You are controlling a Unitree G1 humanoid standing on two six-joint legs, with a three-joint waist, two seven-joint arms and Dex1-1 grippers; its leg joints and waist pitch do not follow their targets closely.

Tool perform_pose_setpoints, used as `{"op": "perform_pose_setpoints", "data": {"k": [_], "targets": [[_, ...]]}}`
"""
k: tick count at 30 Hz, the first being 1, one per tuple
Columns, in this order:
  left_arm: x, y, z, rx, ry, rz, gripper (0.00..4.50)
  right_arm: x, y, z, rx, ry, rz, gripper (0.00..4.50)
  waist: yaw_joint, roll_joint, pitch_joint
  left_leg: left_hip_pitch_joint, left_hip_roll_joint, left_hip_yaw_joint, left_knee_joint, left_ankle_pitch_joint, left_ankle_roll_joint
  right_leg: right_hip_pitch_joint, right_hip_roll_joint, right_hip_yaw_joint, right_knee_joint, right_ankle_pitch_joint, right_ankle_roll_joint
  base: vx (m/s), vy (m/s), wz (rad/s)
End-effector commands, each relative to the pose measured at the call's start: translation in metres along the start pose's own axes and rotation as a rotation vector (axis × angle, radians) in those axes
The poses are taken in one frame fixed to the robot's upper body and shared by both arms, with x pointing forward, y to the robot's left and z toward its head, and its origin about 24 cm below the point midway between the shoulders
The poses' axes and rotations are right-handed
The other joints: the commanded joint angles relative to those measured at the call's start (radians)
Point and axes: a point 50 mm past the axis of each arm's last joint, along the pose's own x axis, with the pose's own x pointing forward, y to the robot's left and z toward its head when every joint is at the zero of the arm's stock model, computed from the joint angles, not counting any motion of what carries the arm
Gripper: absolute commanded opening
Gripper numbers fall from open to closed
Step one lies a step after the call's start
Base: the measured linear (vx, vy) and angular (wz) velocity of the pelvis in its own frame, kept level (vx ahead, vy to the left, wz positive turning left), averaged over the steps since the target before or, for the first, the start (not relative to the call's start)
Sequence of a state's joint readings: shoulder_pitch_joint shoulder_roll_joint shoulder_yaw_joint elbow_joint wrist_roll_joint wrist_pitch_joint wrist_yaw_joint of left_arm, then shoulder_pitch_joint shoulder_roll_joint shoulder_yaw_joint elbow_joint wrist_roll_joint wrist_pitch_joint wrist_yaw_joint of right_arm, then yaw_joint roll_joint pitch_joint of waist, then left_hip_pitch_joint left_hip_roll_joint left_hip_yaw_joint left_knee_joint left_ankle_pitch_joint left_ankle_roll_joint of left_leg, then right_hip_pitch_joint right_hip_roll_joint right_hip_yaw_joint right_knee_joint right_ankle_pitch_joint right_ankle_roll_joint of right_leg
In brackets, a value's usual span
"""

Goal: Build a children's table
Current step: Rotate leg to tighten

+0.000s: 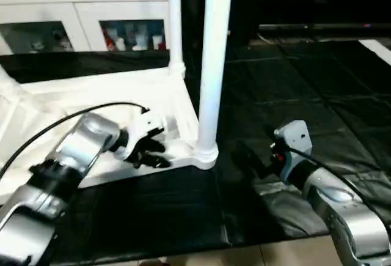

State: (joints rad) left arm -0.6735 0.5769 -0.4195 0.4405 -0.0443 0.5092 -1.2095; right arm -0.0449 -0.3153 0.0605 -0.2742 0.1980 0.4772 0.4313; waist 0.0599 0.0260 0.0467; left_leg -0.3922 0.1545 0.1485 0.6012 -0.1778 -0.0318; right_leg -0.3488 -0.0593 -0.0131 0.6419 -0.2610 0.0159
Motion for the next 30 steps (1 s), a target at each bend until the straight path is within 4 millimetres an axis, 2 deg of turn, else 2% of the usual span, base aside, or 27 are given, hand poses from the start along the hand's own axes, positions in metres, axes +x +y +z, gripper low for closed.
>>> {"op": "perform_pose_setpoints", "data": {"k": [1,2,7,9,11,15,17,20,22,25,30], "targets": [[-0.002,0.002,0.006,0.028,0.001,0.004,2.13,-0.001,0.002,0.002,-0.007,-0.008,0.002,4.50,0.003,0.016,-0.056,0.030,0.062,-0.020,-0.082,-0.206,-0.022,0.020,-0.078,0.034,-0.074,0.065,-0.263,0.000,0.000,0.00],[-0.002,0.002,0.006,0.030,0.003,-0.002,1.92,-0.001,0.003,0.002,-0.006,-0.007,0.002,4.50,0.004,0.016,-0.055,0.030,0.063,-0.020,-0.083,-0.215,-0.024,0.020,-0.079,0.034,-0.075,0.056,-0.263,0.000,0.000,0.00],[0.001,0.000,0.006,0.041,0.013,-0.033,1.59,-0.006,0.005,0.003,-0.013,-0.004,0.076,4.50,0.005,0.020,-0.054,0.030,0.064,-0.021,-0.084,-0.233,-0.028,0.021,-0.080,0.035,-0.076,0.037,-0.262,0.000,0.000,0.00],[0.002,-0.001,0.005,0.052,0.022,-0.040,1.40,-0.014,0.006,0.000,-0.028,0.031,0.158,4.50,0.007,0.017,-0.054,0.028,0.065,-0.021,-0.082,-0.214,-0.012,0.027,-0.081,0.036,-0.077,0.069,-0.259,0.000,0.000,0.00],[0.002,-0.001,0.005,0.053,0.022,-0.040,1.40,-0.017,0.006,-0.001,-0.031,0.053,0.192,4.50,0.009,0.016,-0.054,0.027,0.066,-0.020,-0.081,-0.199,0.000,0.027,-0.082,0.035,-0.077,0.078,-0.260,0.000,0.000,0.00],[0.004,0.001,0.005,0.061,0.017,-0.028,1.00,-0.030,0.005,-0.006,-0.056,0.143,0.298,4.50,0.008,0.012,-0.052,0.026,0.067,-0.019,-0.080,-0.205,0.012,0.026,-0.084,0.036,-0.082,0.033,-0.270,0.000,0.000,0.00],[0.005,0.000,0.006,0.064,0.016,-0.030,0.94,-0.033,0.001,-0.005,-0.064,0.153,0.305,4.50,0.008,0.012,-0.050,0.027,0.068,-0.018,-0.080,-0.216,0.011,0.024,-0.084,0.036,-0.084,0.007,-0.274,0.000,0.000,0.00],[0.006,0.000,0.007,0.068,0.010,-0.033,0.59,-0.034,-0.001,-0.003,-0.068,0.155,0.307,4.50,0.007,0.013,-0.049,0.027,0.069,-0.019,-0.082,-0.224,0.008,0.021,-0.083,0.035,-0.086,-0.030,-0.274,0.000,0.000,0.00],[0.006,0.000,0.009,0.072,-0.001,-0.031,0.57,-0.035,-0.001,-0.003,-0.072,0.160,0.315,4.50,0.007,0.011,-0.048,0.029,0.070,-0.018,-0.083,-0.226,0.006,0.020,-0.084,0.036,-0.087,-0.036,-0.275,0.000,0.000,0.00],[0.007,0.000,0.010,0.081,-0.015,-0.032,0.16,-0.035,0.000,-0.004,-0.076,0.167,0.324,4.50,0.009,0.010,-0.048,0.027,0.069,-0.017,-0.082,-0.223,0.007,0.020,-0.085,0.037,-0.088,-0.041,-0.274,0.000,0.000,0.00],[0.007,-0.001,0.012,0.092,-0.041,-0.039,0.03,-0.034,0.001,-0.004,-0.076,0.171,0.332,4.50,0.009,0.009,-0.048,0.026,0.069,-0.017,-0.082,-0.220,0.010,0.018,-0.085,0.036,-0.088,-0.042,-0.269,0.000,0.000,0.00]]}}
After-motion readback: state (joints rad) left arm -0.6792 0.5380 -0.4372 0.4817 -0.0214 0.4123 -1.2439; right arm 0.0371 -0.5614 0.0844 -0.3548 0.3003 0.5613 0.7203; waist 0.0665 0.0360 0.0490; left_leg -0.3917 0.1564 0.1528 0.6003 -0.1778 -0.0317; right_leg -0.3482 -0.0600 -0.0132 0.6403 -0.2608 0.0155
